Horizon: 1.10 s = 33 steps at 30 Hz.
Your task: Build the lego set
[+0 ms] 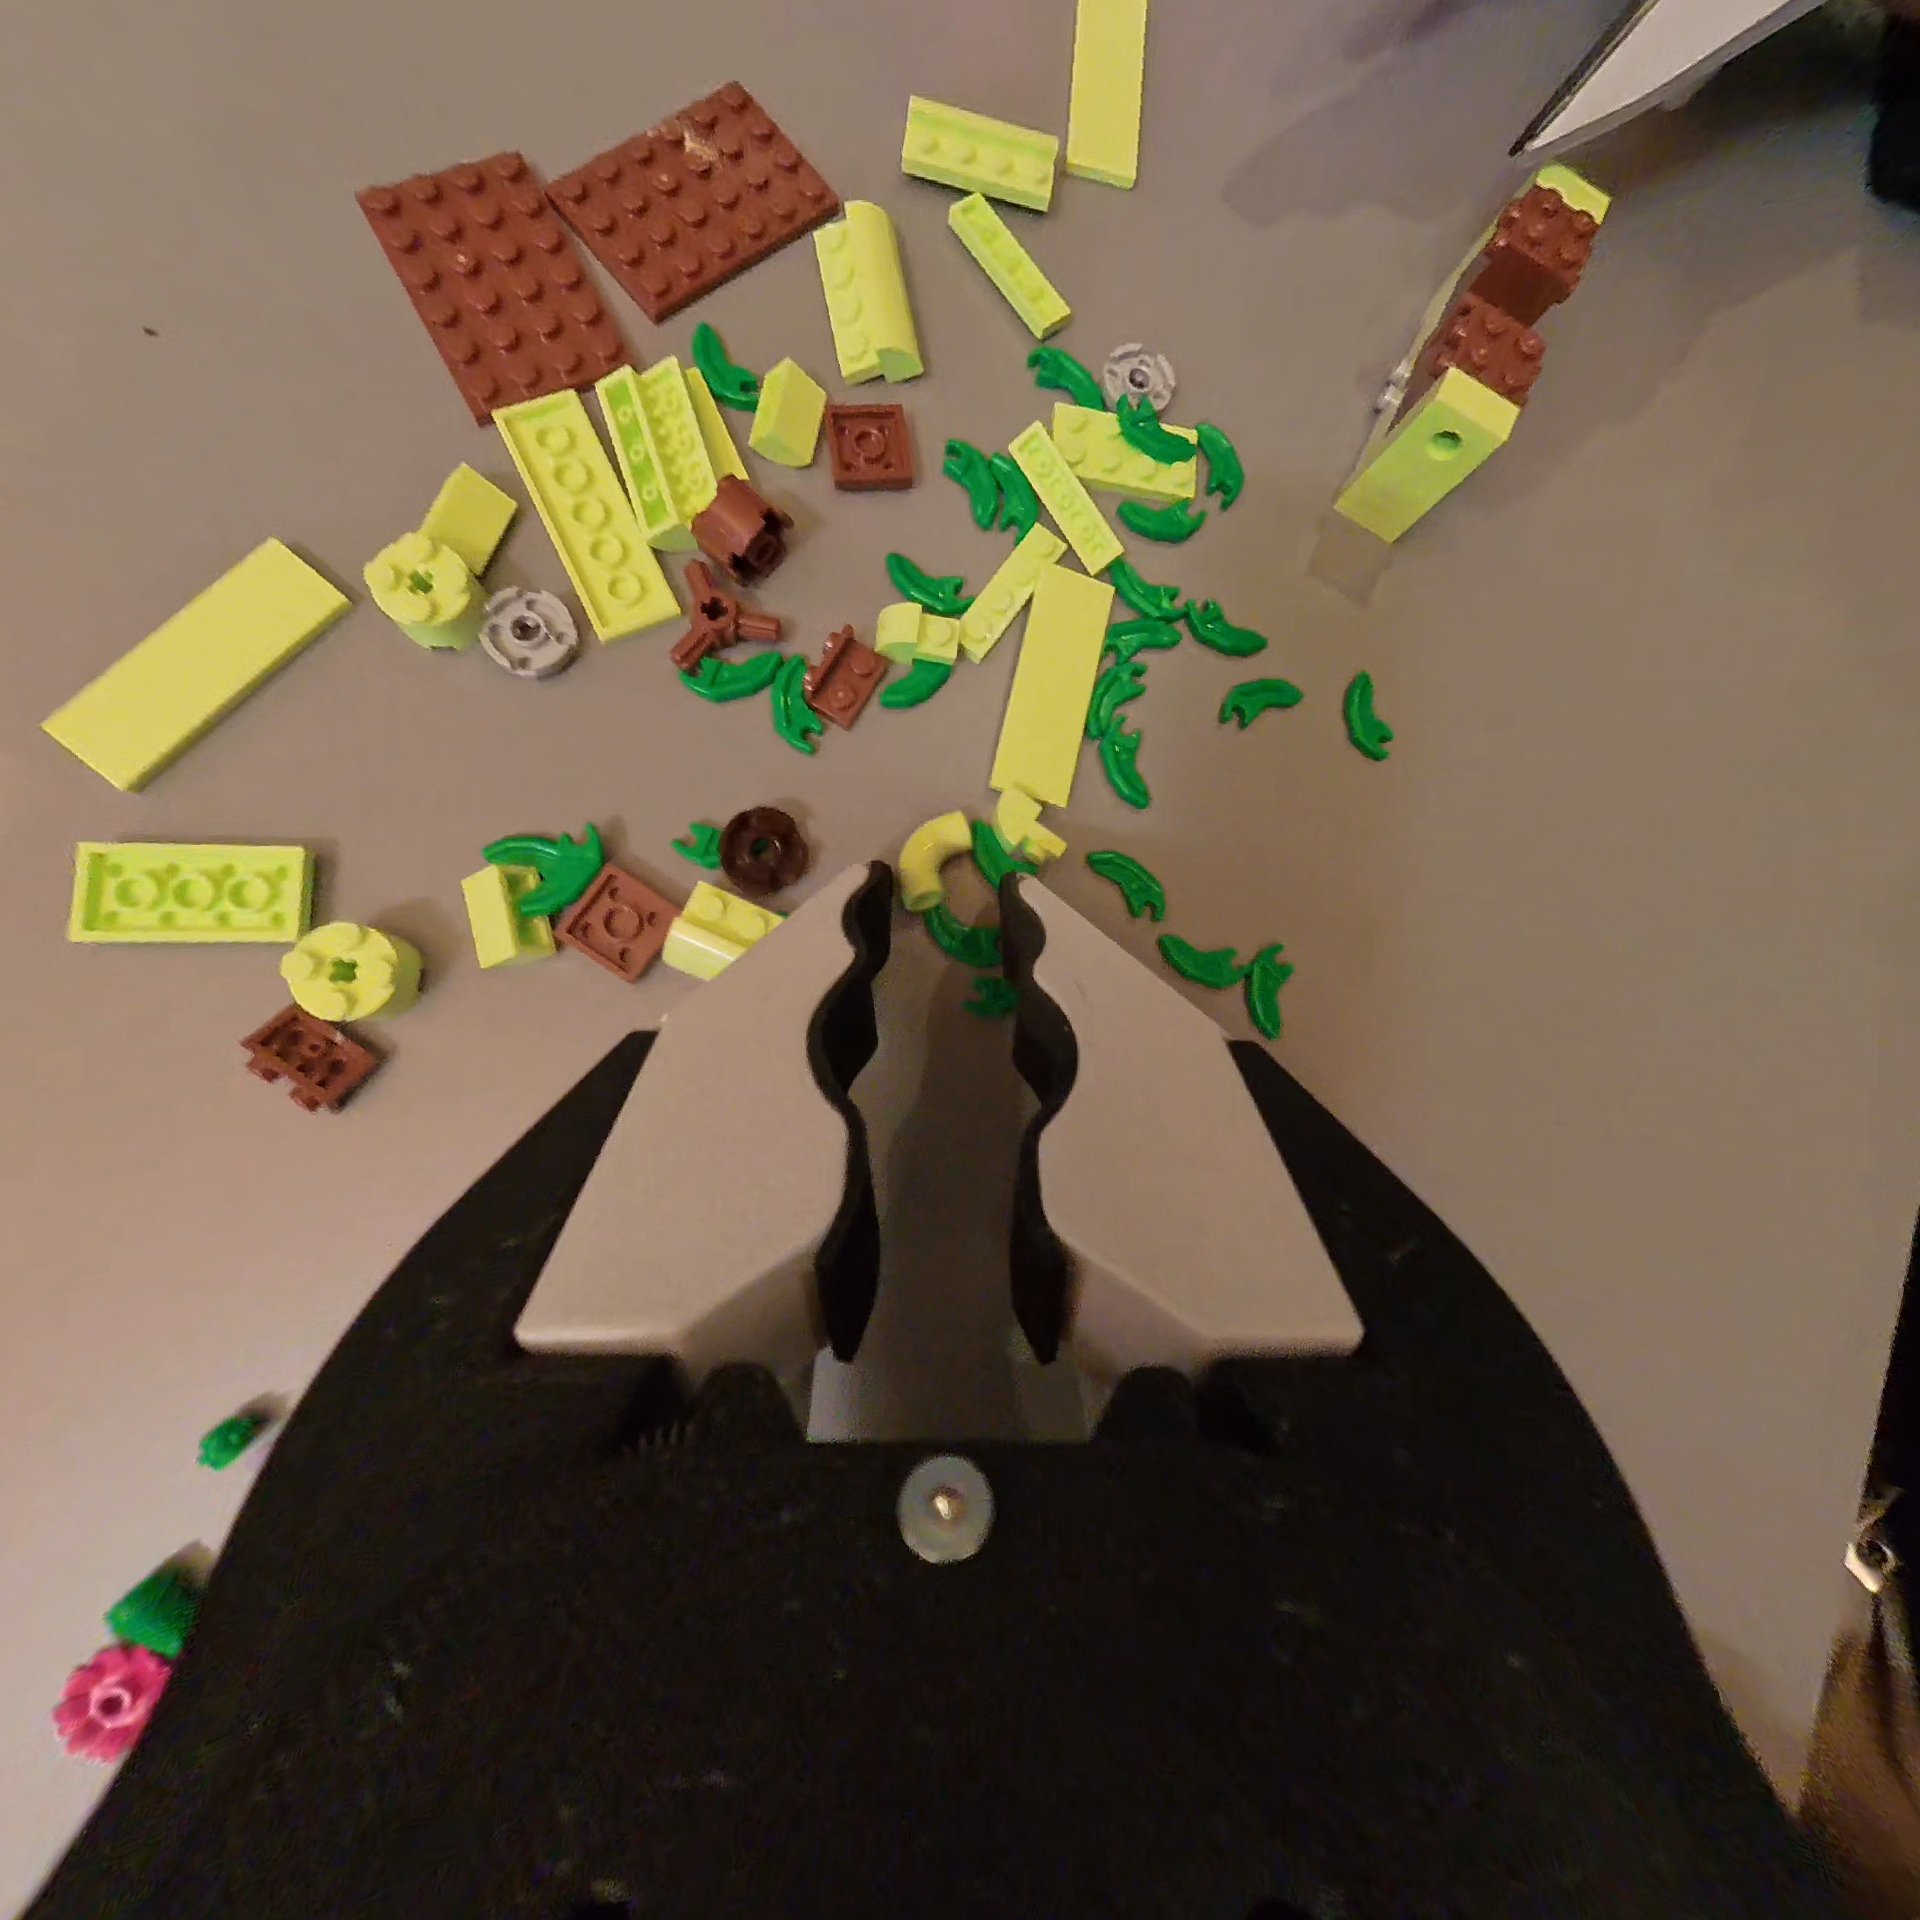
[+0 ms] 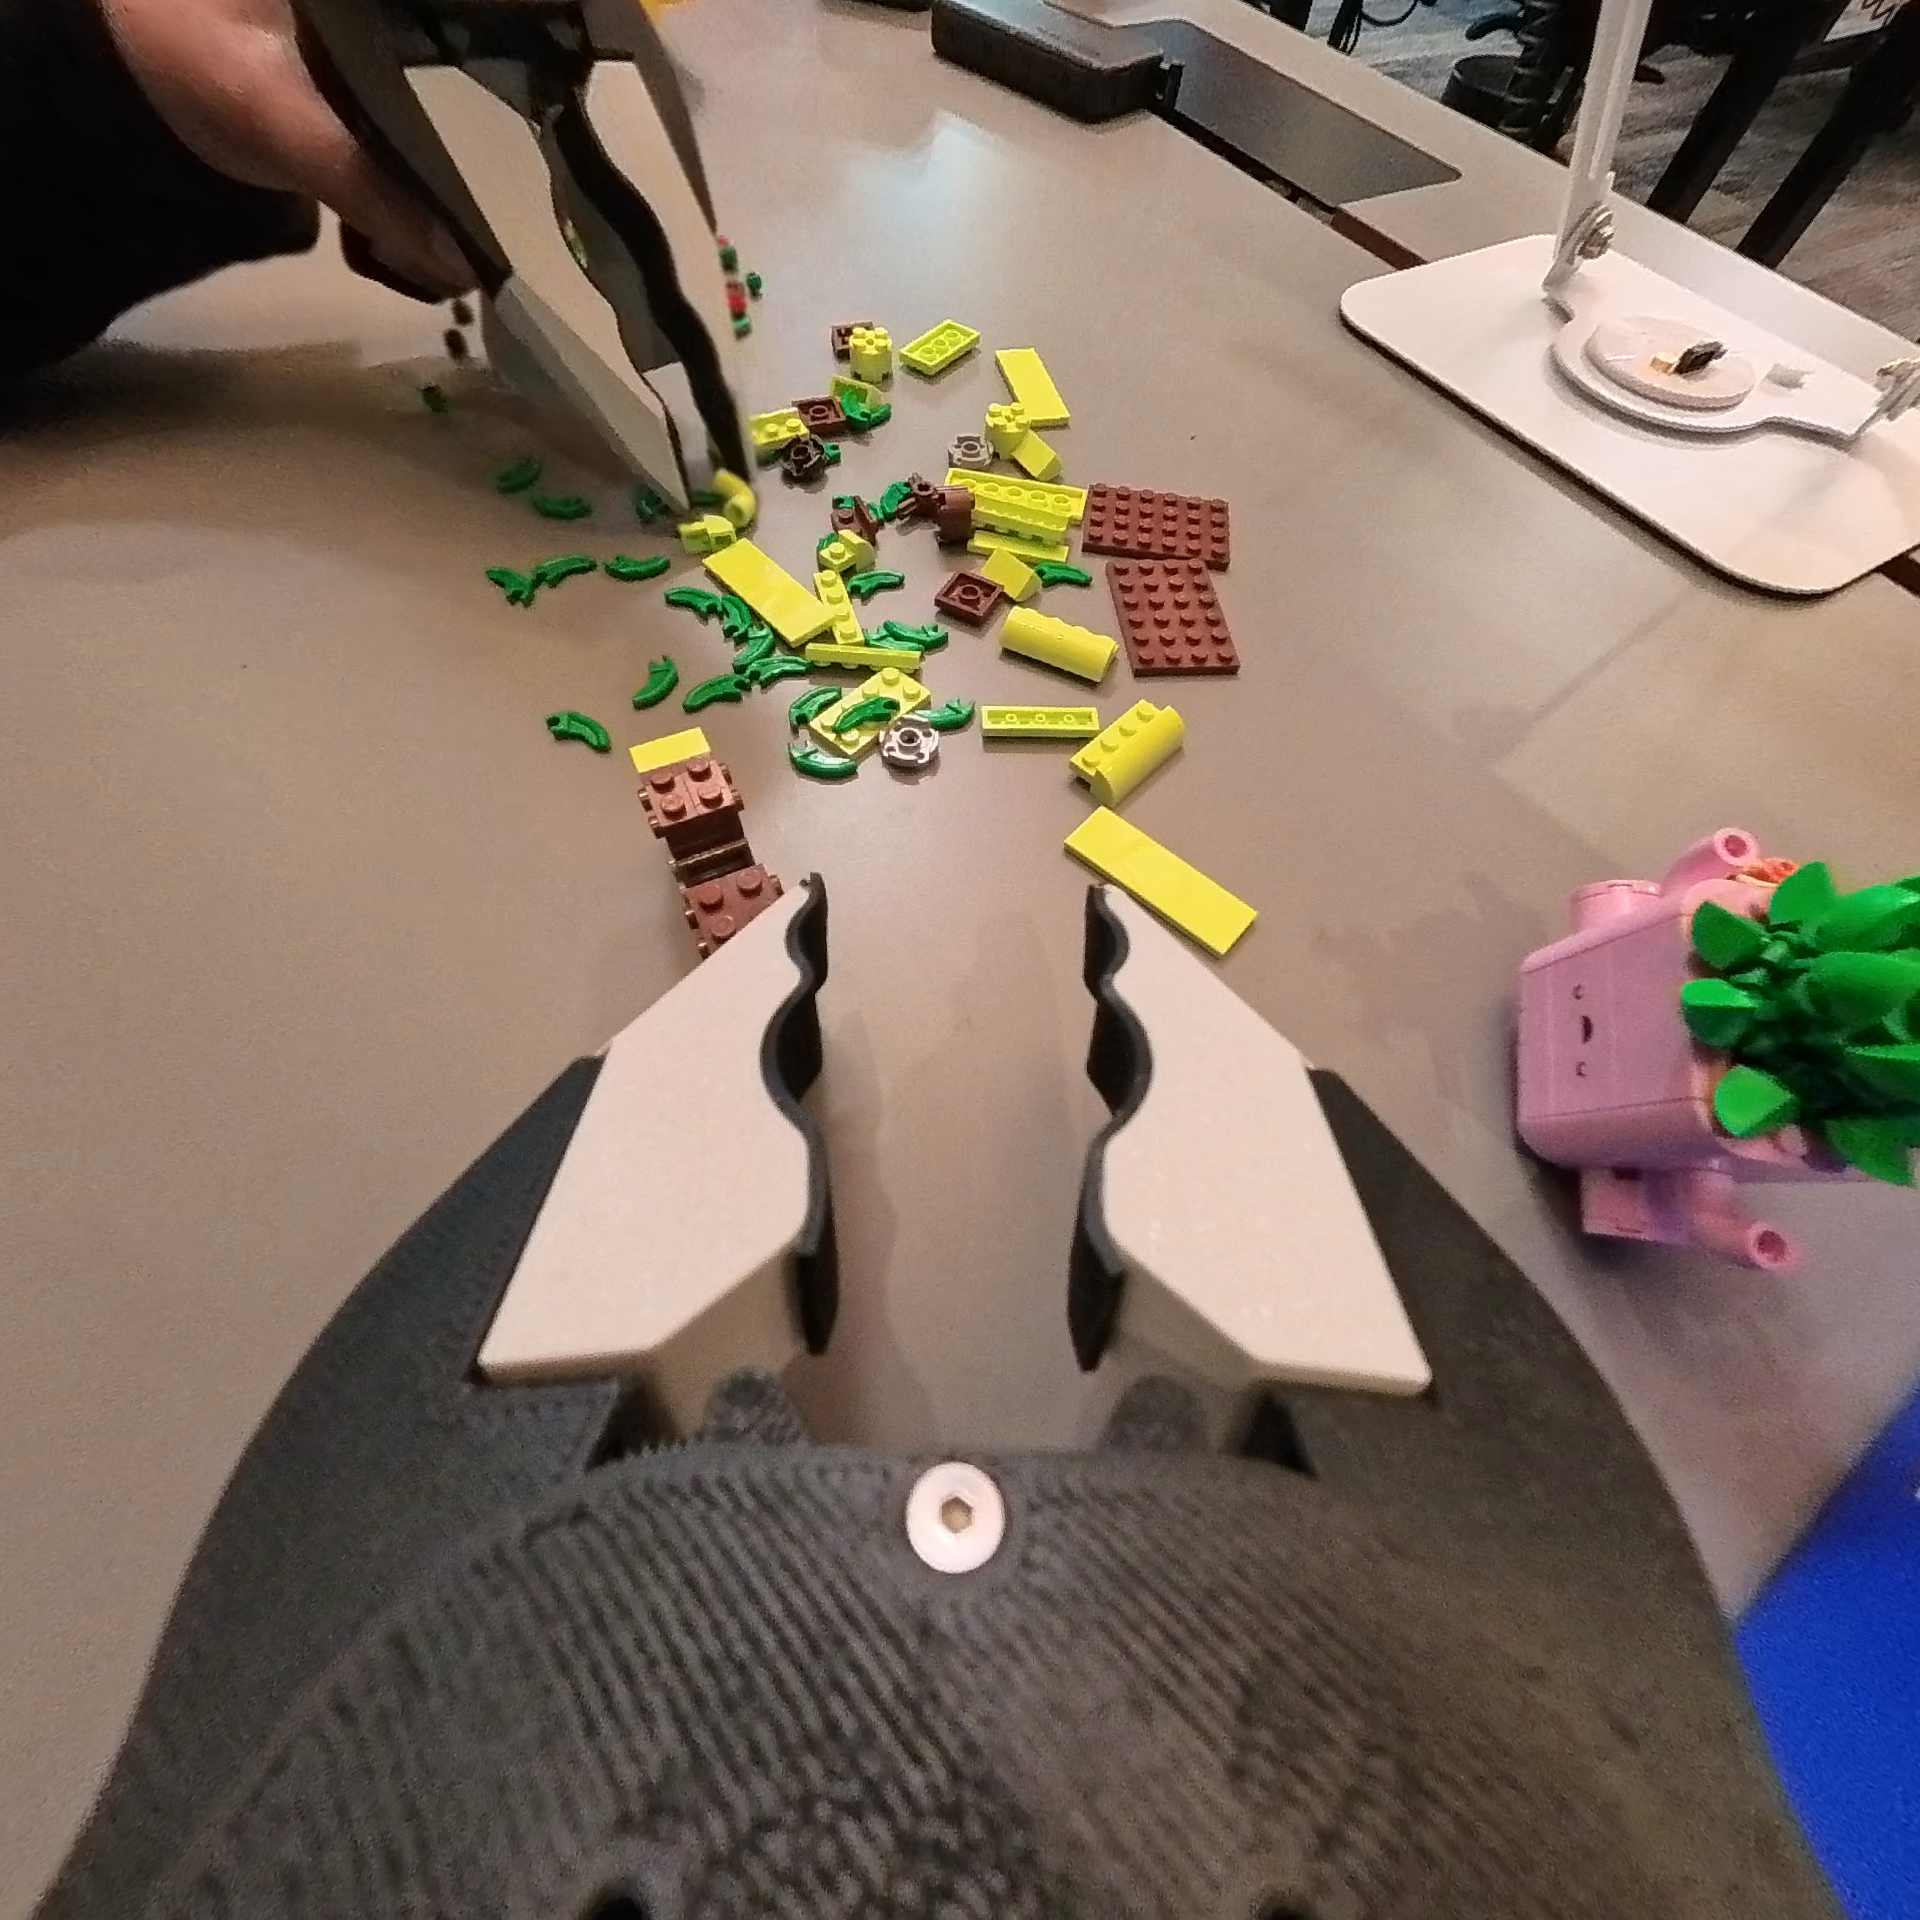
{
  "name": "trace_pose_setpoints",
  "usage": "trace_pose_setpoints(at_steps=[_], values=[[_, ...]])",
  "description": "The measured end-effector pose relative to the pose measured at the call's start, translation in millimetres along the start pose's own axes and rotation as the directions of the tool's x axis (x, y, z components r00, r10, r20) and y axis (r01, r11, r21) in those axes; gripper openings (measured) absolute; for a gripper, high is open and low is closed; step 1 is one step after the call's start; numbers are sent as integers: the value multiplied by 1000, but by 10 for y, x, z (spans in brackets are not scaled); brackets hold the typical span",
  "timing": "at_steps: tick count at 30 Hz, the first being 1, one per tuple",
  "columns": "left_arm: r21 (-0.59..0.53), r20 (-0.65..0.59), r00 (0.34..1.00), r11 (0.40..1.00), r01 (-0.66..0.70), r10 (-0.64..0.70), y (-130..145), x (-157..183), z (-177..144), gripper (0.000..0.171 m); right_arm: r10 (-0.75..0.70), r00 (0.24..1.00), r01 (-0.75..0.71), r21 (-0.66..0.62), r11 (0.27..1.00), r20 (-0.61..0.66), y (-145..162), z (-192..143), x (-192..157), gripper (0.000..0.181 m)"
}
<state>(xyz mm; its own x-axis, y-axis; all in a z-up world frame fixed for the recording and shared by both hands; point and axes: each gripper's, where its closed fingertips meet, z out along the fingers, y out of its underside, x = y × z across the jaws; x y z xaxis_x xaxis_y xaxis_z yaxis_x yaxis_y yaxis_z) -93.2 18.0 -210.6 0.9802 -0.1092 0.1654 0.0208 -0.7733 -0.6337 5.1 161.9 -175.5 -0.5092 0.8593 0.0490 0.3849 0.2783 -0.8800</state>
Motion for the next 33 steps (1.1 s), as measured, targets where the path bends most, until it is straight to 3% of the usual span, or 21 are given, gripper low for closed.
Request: trace_pose_setpoints(at_steps=[8, 13, 19, 21, 23, 25, 27, 30, 33], values=[[34, 11, 998, 998, 57, -57, -25, -38, -12, 21, -5, 1000, 5, -8, 1000, 0, 12, 10, -7, 48], [12, 34, 998, 999, 47, -47, 9, -48, 28, 6, -6, 1000, 6, -8, 1000, -1, 13, 10, -8, 48], [76, 78, 996, 997, 27, -33, -70, -68, 3, 6, -11, 1000, 11, 2, 1000, -19, 2, 0, 10, 46], [156, 118, 993, 988, 7, -26, -191, -71, -92, 6, -31, 997, 37, 81, 996, -76, -118, -65, 62, 34], [291, 183, 983, 956, -44, -11, -398, -37, -256, 5, -10, 991, 47, 275, 960, -133, -521, -260, 40, 26], [411, 296, 955, 900, -148, 21, -612, 37, -462, 5, 78, 995, -36, 488, 872, -67, -997, -468, -141, 24], [477, 394, 917, 839, -263, 63, -788, 202, -621, 5, 167, 984, -172, 580, 796, 63, -1263, -477, -353, 24], [491, 469, 872, 781, -386, 137, -931, 529, -668, 4, 246, 952, -304, 465, 831, 184, -1262, -113, -622, 33], [468, 517, 833, 749, -469, 198, -980, 801, -636, 4, 312, 899, -423, 421, 802, 308, -1276, 54, -793, 31]])
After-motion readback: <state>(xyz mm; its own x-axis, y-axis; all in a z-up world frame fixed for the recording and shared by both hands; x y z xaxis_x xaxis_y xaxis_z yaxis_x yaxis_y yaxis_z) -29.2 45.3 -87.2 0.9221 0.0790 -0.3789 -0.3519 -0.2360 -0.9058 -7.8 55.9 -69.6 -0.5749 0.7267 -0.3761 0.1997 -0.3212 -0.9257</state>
